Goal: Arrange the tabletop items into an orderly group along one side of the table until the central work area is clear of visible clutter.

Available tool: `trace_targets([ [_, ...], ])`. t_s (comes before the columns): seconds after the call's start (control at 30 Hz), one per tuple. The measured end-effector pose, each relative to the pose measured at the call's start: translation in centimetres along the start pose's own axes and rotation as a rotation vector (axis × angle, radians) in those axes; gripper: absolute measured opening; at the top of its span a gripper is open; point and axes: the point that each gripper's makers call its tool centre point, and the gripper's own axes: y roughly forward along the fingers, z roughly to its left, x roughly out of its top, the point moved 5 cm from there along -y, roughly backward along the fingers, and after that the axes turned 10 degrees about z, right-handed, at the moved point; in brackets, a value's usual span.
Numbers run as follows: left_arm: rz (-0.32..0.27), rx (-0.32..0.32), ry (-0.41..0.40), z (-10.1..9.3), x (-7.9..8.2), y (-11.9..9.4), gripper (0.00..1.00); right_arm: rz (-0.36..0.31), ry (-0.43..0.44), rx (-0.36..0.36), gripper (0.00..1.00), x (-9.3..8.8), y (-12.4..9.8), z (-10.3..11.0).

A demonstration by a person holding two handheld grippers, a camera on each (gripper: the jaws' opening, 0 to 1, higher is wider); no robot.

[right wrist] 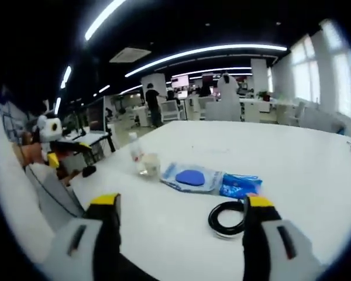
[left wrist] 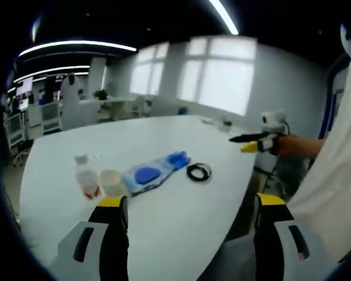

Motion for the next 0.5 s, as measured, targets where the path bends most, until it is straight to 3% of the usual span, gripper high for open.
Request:
trace_targets([
  [0.23, 0.006, -0.014, 0.002, -0.6, -0.3, 0.6, 0.86, 0.033, -0.018, -0.013, 0.85, -1.4, -0.4, 0.4],
  [0.5, 0.009, -0.021, 0.003, -1.0, -0.4, 0.9, 0.86, 0.018, 0.013, -0.01, 0.85, -1.7, -0.3, 0.4],
])
